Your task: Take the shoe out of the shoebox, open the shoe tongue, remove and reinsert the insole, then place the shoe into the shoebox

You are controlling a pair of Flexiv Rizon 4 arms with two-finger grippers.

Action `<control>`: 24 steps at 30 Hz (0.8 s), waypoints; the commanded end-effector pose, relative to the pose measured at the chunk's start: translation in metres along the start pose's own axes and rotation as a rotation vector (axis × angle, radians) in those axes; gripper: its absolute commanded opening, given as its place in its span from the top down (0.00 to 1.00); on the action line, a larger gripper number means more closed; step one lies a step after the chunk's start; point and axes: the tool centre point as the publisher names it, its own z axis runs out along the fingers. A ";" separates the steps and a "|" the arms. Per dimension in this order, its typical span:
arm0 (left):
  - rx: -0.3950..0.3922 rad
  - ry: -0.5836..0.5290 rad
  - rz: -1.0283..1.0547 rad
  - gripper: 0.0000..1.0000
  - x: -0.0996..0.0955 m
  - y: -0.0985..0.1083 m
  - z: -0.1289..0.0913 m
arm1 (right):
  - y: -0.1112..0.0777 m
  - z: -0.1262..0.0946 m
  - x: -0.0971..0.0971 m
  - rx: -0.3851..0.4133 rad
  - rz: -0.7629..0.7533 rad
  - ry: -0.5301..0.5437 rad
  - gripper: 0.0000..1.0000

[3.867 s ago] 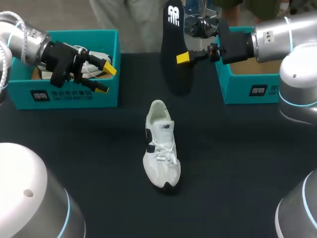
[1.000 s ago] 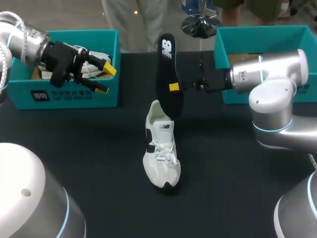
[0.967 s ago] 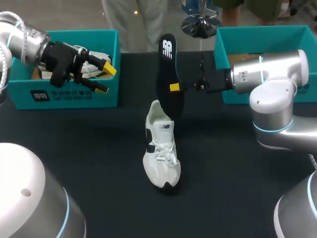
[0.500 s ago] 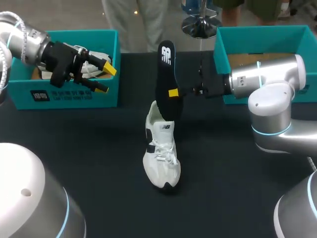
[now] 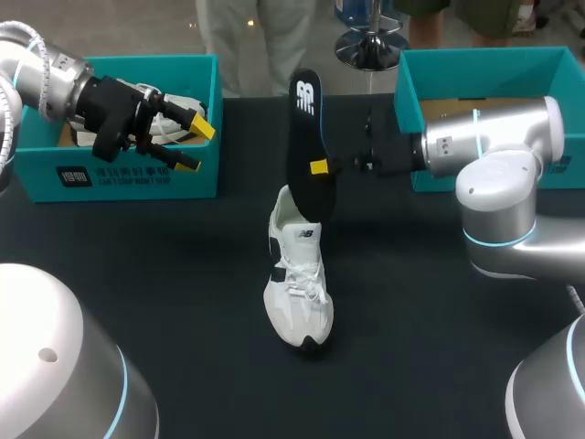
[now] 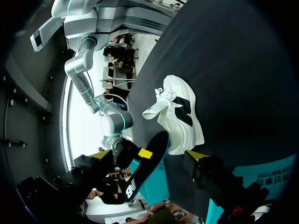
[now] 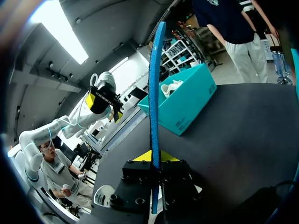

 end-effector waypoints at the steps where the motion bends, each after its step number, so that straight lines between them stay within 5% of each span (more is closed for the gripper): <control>1: 0.001 0.002 0.001 0.00 0.000 0.000 0.000 | 0.006 0.000 0.000 0.004 -0.006 -0.001 1.00; 11: 0.001 0.002 0.001 0.00 0.000 0.000 0.000 | 0.003 0.010 -0.001 -0.056 -0.014 0.010 1.00; 24: 0.001 0.002 0.001 0.00 0.000 0.000 0.000 | -0.007 0.013 0.001 -0.041 0.002 0.009 1.00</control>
